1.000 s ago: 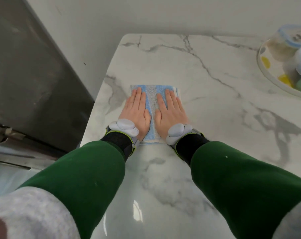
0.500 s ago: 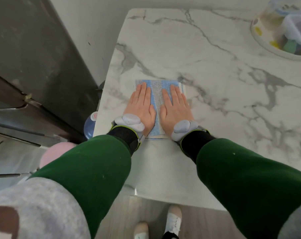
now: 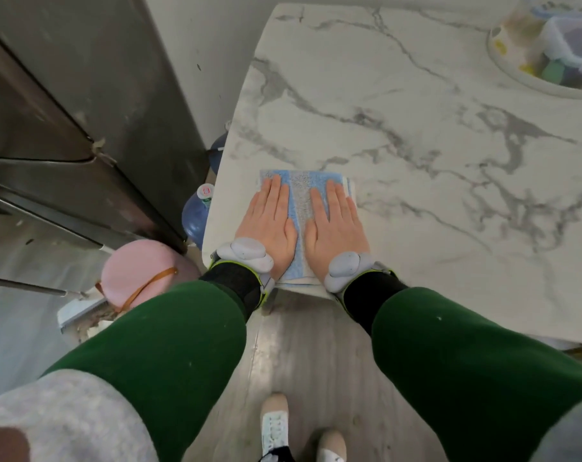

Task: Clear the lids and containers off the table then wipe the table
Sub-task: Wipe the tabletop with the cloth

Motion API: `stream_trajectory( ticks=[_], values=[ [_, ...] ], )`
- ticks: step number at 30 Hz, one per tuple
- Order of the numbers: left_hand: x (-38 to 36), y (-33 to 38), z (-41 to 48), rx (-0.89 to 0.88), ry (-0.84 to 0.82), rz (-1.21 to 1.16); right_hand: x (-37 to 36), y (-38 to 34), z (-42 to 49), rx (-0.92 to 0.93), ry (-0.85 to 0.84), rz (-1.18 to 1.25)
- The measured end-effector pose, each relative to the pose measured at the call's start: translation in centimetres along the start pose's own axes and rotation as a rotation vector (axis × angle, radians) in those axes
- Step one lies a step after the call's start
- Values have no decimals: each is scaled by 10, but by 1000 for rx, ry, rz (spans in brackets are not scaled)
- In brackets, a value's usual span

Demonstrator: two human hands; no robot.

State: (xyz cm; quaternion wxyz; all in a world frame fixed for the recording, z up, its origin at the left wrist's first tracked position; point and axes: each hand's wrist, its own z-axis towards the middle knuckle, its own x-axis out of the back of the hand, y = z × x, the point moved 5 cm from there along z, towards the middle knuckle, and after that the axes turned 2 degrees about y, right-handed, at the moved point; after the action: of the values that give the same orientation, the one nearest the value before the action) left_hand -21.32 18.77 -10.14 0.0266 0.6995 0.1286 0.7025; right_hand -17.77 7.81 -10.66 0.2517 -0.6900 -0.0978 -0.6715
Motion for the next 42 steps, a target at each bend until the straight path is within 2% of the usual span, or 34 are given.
stream_trajectory(
  ticks=[8,17,25,35,42],
  values=[
    [5,-27,-39,33,23,28,-14,-38,-20,35,15,57],
    [14,-64,-32,-27,9,66,-26,-72,-4,-9,32,57],
    [22,-95,15,-34,-35,41,-26,-85,48,-18,22,43],
    [25,-100,101,-83,-62,179,-19,-63,122,-56,8,18],
    [30,-105,168,-67,-63,159,-17,-45,191,-51,10,30]
  ],
)
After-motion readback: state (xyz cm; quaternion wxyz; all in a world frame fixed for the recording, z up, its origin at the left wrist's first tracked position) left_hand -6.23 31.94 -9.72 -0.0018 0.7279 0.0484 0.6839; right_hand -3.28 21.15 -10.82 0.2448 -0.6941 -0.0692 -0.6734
